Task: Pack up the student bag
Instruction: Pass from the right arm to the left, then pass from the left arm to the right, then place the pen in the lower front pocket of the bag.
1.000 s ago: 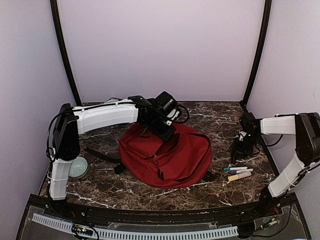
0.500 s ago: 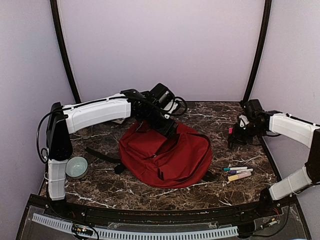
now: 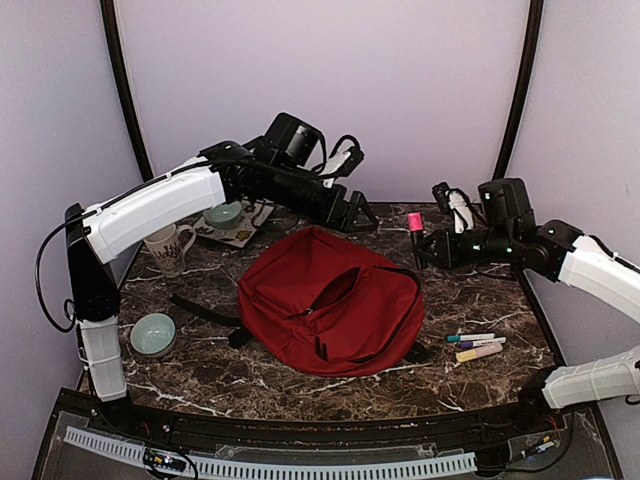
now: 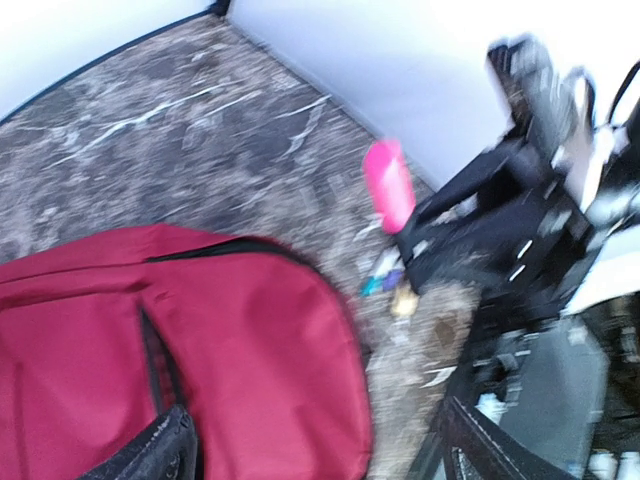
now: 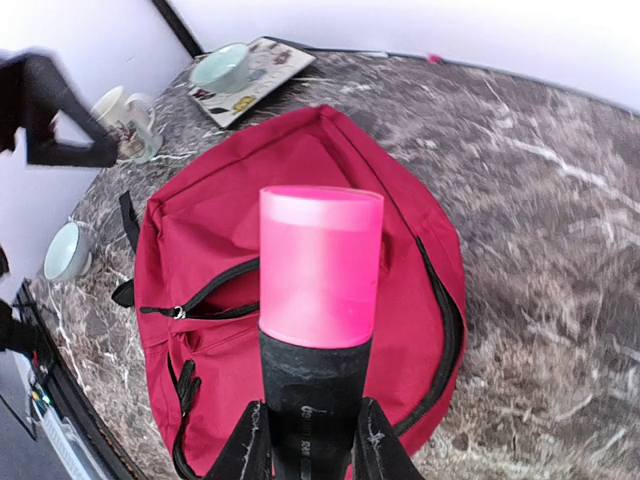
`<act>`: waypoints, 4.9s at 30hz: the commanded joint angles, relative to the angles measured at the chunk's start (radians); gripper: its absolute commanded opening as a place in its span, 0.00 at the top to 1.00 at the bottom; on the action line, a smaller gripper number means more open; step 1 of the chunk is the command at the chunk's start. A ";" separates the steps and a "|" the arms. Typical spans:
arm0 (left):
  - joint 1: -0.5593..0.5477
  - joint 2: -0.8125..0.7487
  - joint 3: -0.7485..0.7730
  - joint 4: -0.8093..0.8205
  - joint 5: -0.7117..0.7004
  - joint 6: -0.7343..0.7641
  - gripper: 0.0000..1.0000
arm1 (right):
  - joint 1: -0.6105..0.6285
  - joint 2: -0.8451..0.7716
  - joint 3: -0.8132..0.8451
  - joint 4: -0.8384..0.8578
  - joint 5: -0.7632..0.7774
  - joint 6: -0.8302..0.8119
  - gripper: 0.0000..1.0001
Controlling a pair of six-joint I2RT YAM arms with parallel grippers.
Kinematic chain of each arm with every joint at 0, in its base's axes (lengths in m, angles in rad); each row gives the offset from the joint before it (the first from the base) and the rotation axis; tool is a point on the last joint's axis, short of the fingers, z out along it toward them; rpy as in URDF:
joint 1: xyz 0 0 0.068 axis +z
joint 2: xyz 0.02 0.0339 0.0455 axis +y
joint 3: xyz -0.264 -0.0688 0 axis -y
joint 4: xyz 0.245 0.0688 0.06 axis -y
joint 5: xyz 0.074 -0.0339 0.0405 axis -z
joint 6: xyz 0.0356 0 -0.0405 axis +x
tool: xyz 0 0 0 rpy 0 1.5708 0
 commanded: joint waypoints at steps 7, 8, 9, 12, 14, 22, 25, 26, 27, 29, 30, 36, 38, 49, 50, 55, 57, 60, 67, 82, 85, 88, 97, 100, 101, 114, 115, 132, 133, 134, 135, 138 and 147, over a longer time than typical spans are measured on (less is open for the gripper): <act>0.034 -0.008 0.074 -0.012 0.265 -0.153 0.22 | 0.220 0.040 0.086 0.097 0.147 -0.188 0.97; 0.035 -0.002 0.070 -0.016 0.278 -0.159 0.24 | 0.232 0.050 0.091 0.095 0.161 -0.196 0.97; 0.035 0.003 0.065 -0.018 0.296 -0.165 0.26 | 0.248 0.060 0.097 0.096 0.172 -0.203 0.97; 0.035 0.017 0.048 0.006 0.368 -0.196 0.33 | 0.280 0.085 0.115 0.095 0.187 -0.216 0.98; 0.035 0.017 0.027 0.043 0.404 -0.223 0.38 | 0.299 0.104 0.127 0.096 0.197 -0.222 0.98; 0.037 0.033 0.002 0.022 0.347 -0.259 0.45 | 0.347 0.131 0.149 0.144 0.219 -0.231 0.99; 0.037 0.036 -0.007 0.037 0.368 -0.268 0.59 | 0.360 0.136 0.153 0.150 0.224 -0.233 0.99; 0.037 0.037 -0.009 0.040 0.371 -0.271 0.62 | 0.365 0.137 0.154 0.153 0.227 -0.233 0.99; 0.037 0.038 -0.008 0.042 0.374 -0.271 0.63 | 0.370 0.139 0.155 0.154 0.233 -0.233 0.99; 0.037 0.040 -0.007 0.040 0.368 -0.272 0.69 | 0.377 0.138 0.157 0.156 0.245 -0.231 0.99; 0.038 0.040 -0.007 0.037 0.363 -0.273 0.72 | 0.381 0.138 0.158 0.158 0.249 -0.230 0.99; 0.042 0.037 0.005 0.035 0.347 -0.287 0.95 | 0.391 0.132 0.158 0.152 0.325 -0.189 0.74; 0.045 0.033 0.014 0.039 0.344 -0.296 0.96 | 0.391 0.140 0.176 0.116 0.358 -0.122 0.44; 0.111 -0.073 -0.081 0.309 0.396 -0.450 0.98 | 0.292 -0.082 -0.115 0.514 0.244 0.442 0.18; 0.116 -0.082 -0.094 0.345 0.404 -0.470 0.98 | 0.280 -0.103 -0.155 0.585 0.228 0.501 0.18; 0.130 -0.103 -0.120 0.452 0.433 -0.544 0.98 | 0.260 -0.113 -0.245 0.812 0.158 0.663 0.22; 0.131 -0.104 -0.128 0.487 0.450 -0.574 0.98 | 0.260 -0.083 -0.243 0.861 0.119 0.695 0.23; 0.131 -0.108 -0.140 0.533 0.478 -0.615 0.98 | 0.258 -0.039 -0.238 0.930 0.082 0.726 0.26; 0.133 -0.129 -0.183 0.600 0.501 -0.673 0.99 | 0.252 0.009 -0.259 1.112 0.076 0.787 0.35; 0.132 -0.146 -0.240 0.669 0.519 -0.710 0.99 | 0.245 0.054 -0.256 1.216 0.060 0.840 0.78; 0.132 -0.147 -0.250 0.685 0.526 -0.719 0.99 | 0.245 0.059 -0.253 1.224 0.058 0.842 0.87; 0.133 -0.147 -0.258 0.698 0.533 -0.724 0.98 | 0.245 0.065 -0.249 1.233 0.051 0.844 0.97; 0.136 -0.172 -0.305 0.619 0.482 -0.631 0.38 | 0.241 0.020 -0.249 1.133 0.091 0.797 1.00; 0.142 -0.208 -0.348 0.530 0.380 -0.557 0.08 | 0.234 -0.048 -0.260 1.012 0.153 0.763 1.00; 0.144 -0.225 -0.365 0.496 0.340 -0.533 0.02 | 0.232 -0.071 -0.267 0.977 0.175 0.759 1.00; 0.151 -0.297 -0.357 -0.025 -0.220 -0.204 0.01 | 0.219 -0.147 -0.281 0.550 0.293 0.824 1.00; 0.151 -0.296 -0.352 -0.042 -0.246 -0.189 0.01 | 0.218 -0.137 -0.277 0.532 0.281 0.828 1.00; 0.156 -0.421 -0.435 -0.047 -0.439 -0.093 0.02 | 0.236 0.114 -0.322 0.634 0.029 0.982 1.00; 0.157 -0.426 -0.438 -0.047 -0.442 -0.093 0.02 | 0.237 0.126 -0.317 0.639 0.024 0.983 1.00; 0.157 -0.430 -0.437 -0.052 -0.445 -0.092 0.02 | 0.237 0.138 -0.312 0.642 0.021 0.983 1.00; 0.158 -0.432 -0.436 -0.058 -0.445 -0.088 0.02 | 0.238 0.149 -0.304 0.641 0.018 0.982 1.00; 0.157 -0.436 -0.428 -0.074 -0.446 -0.082 0.04 | 0.239 0.185 -0.288 0.644 0.012 0.981 1.00; 0.156 -0.474 -0.435 -0.050 -0.439 -0.080 0.05 | 0.240 0.296 -0.255 0.697 0.040 0.976 1.00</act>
